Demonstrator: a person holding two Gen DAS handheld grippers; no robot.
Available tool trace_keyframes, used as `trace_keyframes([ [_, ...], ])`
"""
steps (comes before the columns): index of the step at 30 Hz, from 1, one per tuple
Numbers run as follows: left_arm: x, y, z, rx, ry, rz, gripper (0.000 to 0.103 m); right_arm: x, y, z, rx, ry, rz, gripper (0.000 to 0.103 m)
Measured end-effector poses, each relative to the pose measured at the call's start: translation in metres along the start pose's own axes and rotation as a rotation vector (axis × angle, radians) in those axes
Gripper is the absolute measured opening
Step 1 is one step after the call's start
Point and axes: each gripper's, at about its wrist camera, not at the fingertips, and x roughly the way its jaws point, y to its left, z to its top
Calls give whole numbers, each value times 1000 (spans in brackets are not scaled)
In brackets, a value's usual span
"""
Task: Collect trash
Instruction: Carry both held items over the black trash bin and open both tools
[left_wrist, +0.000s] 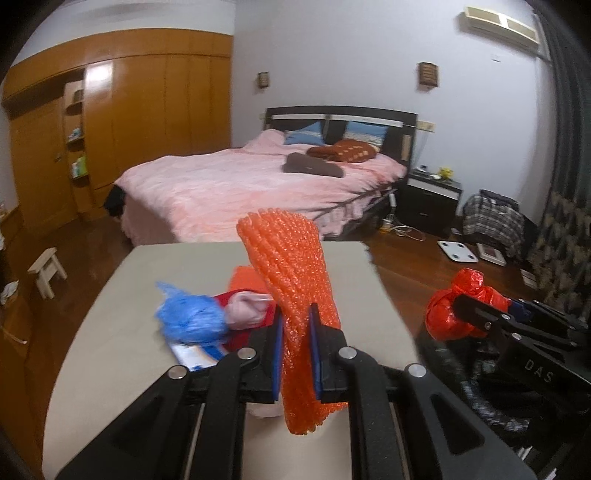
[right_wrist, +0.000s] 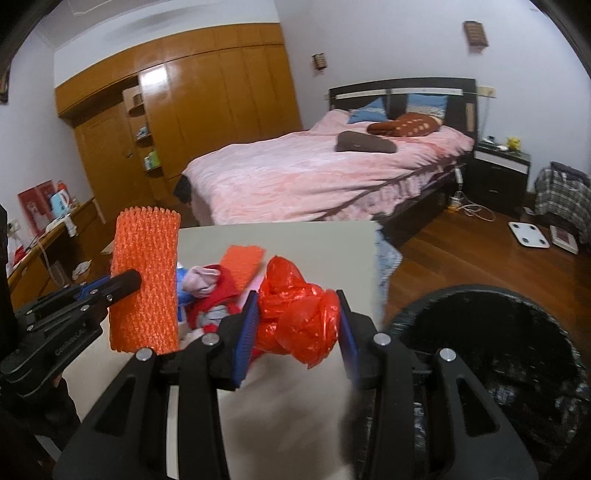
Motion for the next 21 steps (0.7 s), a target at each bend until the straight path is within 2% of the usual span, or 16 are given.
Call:
trace_keyframes([
  [14, 14, -103, -3, 106, 16, -223, 12, -58, -103, -24, 91, -13, -231, 39],
  [21, 26, -156, -4, 145, 31, -335, 12, -75, -146, -38, 140, -11, -330, 39],
])
